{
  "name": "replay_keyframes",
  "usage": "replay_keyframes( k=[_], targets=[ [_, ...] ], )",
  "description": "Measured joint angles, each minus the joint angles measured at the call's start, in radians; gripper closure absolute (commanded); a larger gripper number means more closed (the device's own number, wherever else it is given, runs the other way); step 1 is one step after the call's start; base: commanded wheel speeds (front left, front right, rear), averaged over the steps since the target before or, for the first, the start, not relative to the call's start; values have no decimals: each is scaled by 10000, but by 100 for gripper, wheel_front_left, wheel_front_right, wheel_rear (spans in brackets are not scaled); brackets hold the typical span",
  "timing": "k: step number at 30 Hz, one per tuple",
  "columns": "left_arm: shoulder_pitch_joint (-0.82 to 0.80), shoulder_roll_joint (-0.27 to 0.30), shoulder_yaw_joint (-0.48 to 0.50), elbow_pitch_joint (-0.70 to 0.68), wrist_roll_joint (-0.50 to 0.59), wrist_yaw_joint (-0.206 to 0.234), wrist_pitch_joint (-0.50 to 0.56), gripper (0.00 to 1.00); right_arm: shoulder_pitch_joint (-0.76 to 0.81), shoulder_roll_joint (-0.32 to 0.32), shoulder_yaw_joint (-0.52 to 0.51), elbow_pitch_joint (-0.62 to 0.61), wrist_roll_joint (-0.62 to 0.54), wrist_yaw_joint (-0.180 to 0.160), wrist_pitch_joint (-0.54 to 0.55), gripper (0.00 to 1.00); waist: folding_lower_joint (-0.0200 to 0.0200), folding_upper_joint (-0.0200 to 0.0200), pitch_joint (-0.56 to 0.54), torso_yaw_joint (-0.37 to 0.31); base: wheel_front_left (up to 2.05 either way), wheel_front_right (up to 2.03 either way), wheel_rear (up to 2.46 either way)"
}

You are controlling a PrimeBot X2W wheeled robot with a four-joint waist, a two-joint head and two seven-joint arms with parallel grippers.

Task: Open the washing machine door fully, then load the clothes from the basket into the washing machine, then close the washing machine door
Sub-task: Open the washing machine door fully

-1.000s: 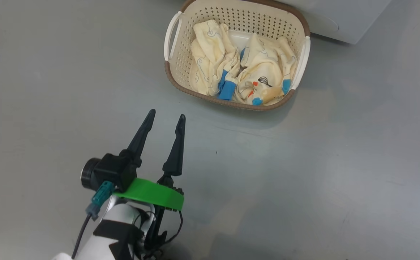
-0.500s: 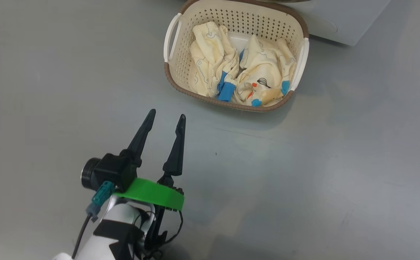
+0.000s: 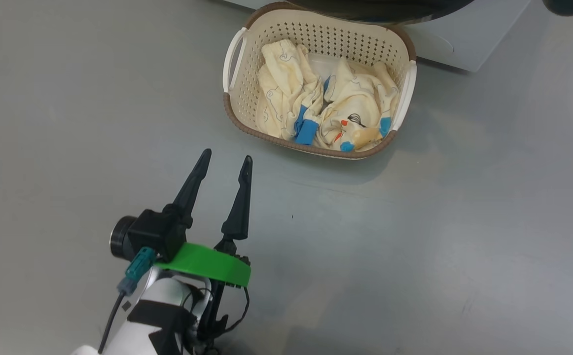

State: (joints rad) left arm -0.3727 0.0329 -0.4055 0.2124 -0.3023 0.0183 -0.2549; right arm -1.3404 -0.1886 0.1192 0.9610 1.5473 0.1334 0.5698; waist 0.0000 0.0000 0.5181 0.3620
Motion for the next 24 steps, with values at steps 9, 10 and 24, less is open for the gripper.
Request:
replay_keyframes(
  k=[9, 10, 24],
  targets=[
    [5, 0, 12, 2, 2, 0, 0, 0, 366, 150, 236, 274, -2, 0, 541, 100, 0, 0, -206, -74, 0, 0, 0],
    [6, 0, 13, 2, 2, 0, 0, 0, 454, 188, 255, 274, -2, 0, 543, 100, 0, 0, -230, -84, 0, 0, 0],
    [112, 2, 119, 56, 33, -2, 0, 0, 1153, 476, 631, 194, -19, 0, 1145, 100, 0, 0, -665, -222, 0, 0, 0]
  ],
)
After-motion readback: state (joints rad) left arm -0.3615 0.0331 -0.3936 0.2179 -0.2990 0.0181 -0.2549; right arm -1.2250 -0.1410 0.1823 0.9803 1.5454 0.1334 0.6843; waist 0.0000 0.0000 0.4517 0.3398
